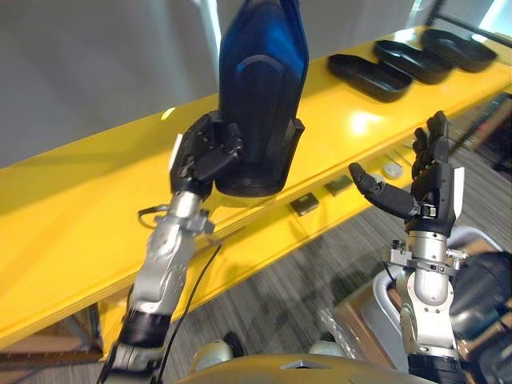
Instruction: Walk over and take three plastic housings, then place them on the shelf
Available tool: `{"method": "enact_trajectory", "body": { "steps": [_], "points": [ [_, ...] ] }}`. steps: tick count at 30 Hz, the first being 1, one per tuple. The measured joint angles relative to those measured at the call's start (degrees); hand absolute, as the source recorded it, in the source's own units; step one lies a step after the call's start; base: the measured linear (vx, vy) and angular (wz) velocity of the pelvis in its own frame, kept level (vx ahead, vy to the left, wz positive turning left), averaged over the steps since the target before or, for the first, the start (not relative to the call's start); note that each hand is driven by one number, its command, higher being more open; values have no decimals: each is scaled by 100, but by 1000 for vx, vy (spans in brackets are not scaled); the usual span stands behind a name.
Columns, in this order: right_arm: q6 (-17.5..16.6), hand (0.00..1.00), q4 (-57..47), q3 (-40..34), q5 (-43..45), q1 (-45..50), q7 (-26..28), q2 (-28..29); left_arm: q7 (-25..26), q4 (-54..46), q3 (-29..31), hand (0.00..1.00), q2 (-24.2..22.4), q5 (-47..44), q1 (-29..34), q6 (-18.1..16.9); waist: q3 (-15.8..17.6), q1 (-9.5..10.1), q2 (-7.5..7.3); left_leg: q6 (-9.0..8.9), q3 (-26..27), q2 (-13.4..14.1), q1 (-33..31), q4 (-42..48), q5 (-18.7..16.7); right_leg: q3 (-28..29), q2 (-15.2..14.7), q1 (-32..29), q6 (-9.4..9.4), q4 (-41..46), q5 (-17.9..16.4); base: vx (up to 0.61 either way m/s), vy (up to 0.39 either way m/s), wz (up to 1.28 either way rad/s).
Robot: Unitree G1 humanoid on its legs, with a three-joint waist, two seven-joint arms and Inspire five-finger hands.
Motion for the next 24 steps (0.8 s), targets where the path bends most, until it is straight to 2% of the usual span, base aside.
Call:
{"method": "enact_trajectory", "body": {
  "steps": [1,4,7,9,13,19,24],
  "points": [
    [19,100,-114,-10,11,175,59,0,485,661,8,0,-15,1,-375,15,-3,-162,-19,-33,109,78,21,5,-9,125,75,-51,-1,-39,37,-45,-37,-49],
    [18,100,-429,9,11,488,120,29,1346,1526,105,0,-56,0,-765,50,0,-330,-38,-118,319,210,84,-15,-21,355,194,-179,-21,-40,57,-30,-49,-45],
    [21,100,-601,116,4,624,207,31,2021,1915,187,0,-138,-3,-1065,119,-3,-476,-63,-178,395,317,82,-30,2,433,305,-255,-65,-47,94,4,-56,-22],
    [33,100,-600,247,-7,627,238,31,2350,2008,189,0,-186,4,-1267,124,6,-500,-87,-197,413,331,84,-70,28,454,327,-285,-76,-47,103,-10,-43,-6],
    [215,100,-588,678,-189,627,225,30,3277,2409,360,0,-268,2,-2132,122,49,-513,-154,-181,438,288,84,-333,206,457,348,-405,-159,-46,209,-33,-9,0],
    [260,100,-588,951,-399,616,177,33,4037,2872,730,0,-231,-96,-2662,170,106,-559,-219,-165,443,199,141,-689,442,454,347,-479,-174,-46,262,-48,-9,2],
    [272,100,-588,1012,-399,609,169,43,4214,3172,771,0,-187,-216,-2668,636,189,-550,-249,-167,429,136,182,-998,638,419,354,-538,-175,-62,260,-55,-17,4]
  ]
}}
